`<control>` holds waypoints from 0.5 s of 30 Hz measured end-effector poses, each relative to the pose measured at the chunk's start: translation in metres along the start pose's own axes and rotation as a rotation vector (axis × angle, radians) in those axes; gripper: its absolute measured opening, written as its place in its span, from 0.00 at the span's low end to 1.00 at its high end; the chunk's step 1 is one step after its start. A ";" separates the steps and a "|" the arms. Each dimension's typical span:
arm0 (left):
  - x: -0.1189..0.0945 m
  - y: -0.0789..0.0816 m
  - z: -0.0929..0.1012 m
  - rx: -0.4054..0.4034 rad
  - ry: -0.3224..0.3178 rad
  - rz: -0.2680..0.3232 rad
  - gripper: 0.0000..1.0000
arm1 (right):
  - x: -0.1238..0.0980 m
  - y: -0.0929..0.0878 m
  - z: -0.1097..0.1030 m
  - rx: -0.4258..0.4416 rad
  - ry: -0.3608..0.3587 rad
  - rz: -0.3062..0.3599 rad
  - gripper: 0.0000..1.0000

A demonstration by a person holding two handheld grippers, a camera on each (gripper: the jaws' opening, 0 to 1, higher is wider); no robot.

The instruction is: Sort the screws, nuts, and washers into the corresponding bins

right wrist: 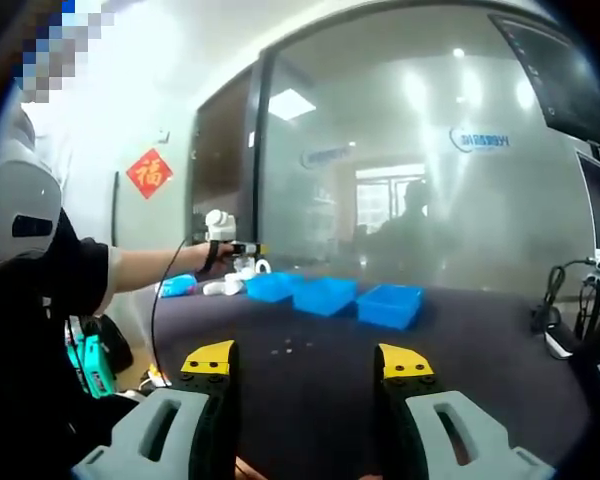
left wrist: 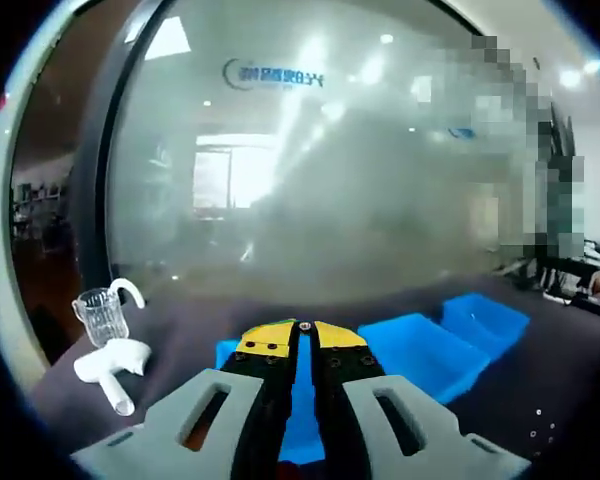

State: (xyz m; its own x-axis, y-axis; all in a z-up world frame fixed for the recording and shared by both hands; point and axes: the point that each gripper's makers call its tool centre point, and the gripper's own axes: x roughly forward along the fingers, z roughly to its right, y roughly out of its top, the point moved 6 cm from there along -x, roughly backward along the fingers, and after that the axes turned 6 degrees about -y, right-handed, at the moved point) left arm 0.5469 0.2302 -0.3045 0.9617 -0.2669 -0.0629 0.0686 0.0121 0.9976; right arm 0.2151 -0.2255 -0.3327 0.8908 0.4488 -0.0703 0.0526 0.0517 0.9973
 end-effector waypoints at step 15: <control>0.003 -0.008 0.015 0.021 -0.020 -0.029 0.26 | 0.002 0.002 -0.002 0.000 0.006 0.006 0.50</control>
State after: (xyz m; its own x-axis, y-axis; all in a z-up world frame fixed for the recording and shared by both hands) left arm 0.5452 0.2146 -0.3120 0.9538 -0.2862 -0.0914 0.0906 -0.0162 0.9958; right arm 0.2162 -0.2227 -0.3311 0.8885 0.4543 -0.0644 0.0474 0.0488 0.9977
